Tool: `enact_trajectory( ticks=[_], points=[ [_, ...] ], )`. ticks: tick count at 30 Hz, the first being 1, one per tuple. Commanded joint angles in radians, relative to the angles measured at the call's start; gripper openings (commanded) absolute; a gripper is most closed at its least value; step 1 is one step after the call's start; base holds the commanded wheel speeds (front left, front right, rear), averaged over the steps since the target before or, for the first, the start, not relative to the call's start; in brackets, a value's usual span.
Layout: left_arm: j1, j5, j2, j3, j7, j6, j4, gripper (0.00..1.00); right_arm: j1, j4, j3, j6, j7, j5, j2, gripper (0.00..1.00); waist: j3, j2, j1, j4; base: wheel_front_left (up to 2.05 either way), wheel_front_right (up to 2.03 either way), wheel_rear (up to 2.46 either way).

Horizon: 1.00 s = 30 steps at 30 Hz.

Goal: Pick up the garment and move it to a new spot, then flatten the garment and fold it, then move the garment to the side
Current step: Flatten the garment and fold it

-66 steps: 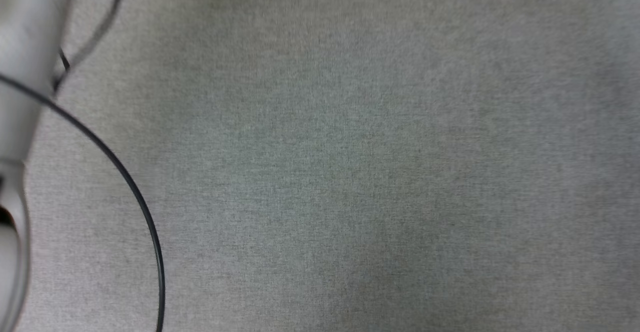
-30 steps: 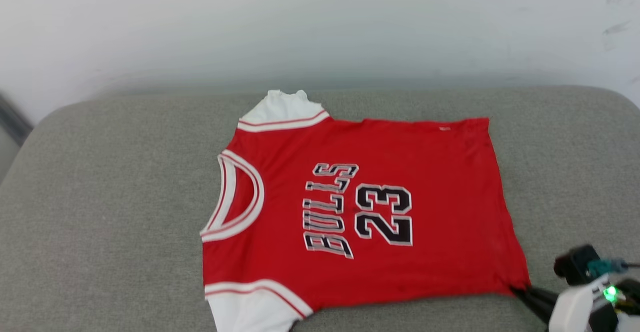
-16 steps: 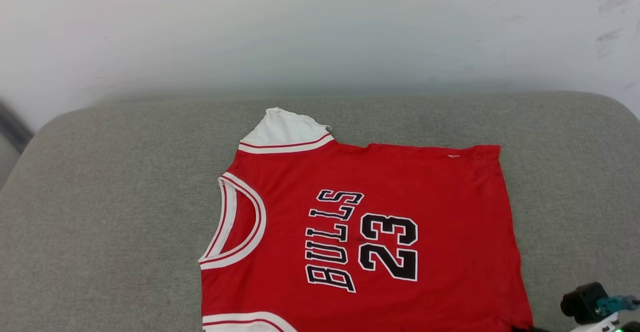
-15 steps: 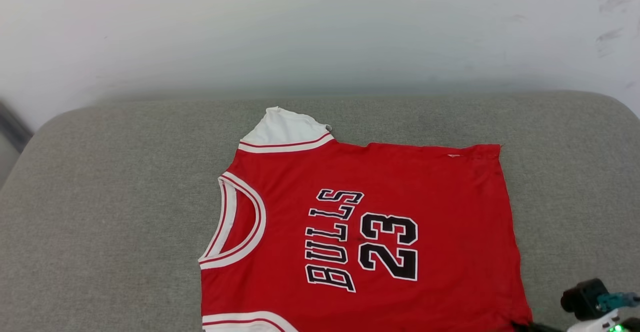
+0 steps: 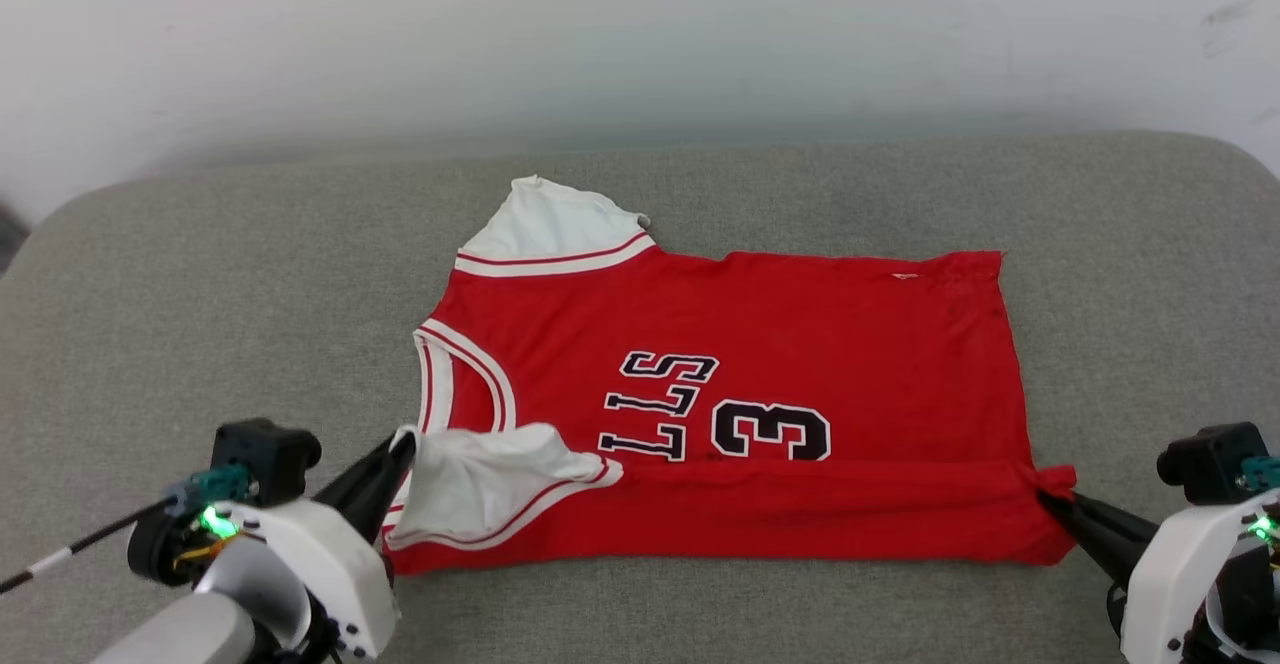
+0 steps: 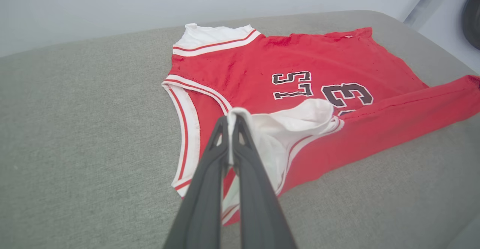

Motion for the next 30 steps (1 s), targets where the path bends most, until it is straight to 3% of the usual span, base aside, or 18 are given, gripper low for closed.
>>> enact_trajectory(
  ticks=[1,8,16,27,28,29,30],
  points=[
    [-0.012,0.006,-0.003,-0.001,0.004,-0.005,0.006,0.00,-0.013,-0.003,-0.003,0.000,0.002,-0.003,0.011,0.00,0.019,0.0000,-0.0001,-0.007,0.00,0.00,0.00],
    [-0.185,0.046,-0.058,-0.009,0.045,-0.065,0.146,0.00,-0.061,0.008,-0.065,0.000,0.064,-0.029,0.057,0.00,0.116,0.0000,-0.0001,-0.023,0.00,0.00,0.00],
    [-0.311,0.072,-0.129,-0.028,0.043,-0.138,0.380,0.00,-0.141,0.076,-0.069,0.000,0.113,-0.073,0.109,0.00,0.216,0.0000,-0.0001,-0.035,0.00,0.00,0.00],
    [-0.378,0.061,-0.212,-0.068,0.048,-0.246,0.637,0.00,-0.187,0.156,-0.009,0.000,0.155,-0.083,0.152,0.00,0.222,0.0000,-0.0001,-0.033,0.00,0.00,0.00],
    [-0.380,0.058,-0.217,-0.071,0.047,-0.252,0.649,0.37,-0.190,0.159,-0.008,0.000,0.150,-0.083,0.152,0.00,0.216,0.0000,-0.0001,-0.032,0.00,0.00,0.00],
    [-0.385,0.058,-0.219,-0.072,0.044,-0.254,0.660,0.81,-0.190,0.159,-0.007,0.000,0.147,-0.083,0.151,0.20,0.208,0.0000,-0.0001,-0.030,0.00,0.00,0.00],
    [-0.391,0.056,-0.220,-0.070,0.040,-0.255,0.668,1.00,-0.190,0.155,-0.007,0.000,0.144,-0.082,0.149,0.56,0.200,0.0000,-0.0001,-0.029,0.00,0.00,0.00]
  ],
)
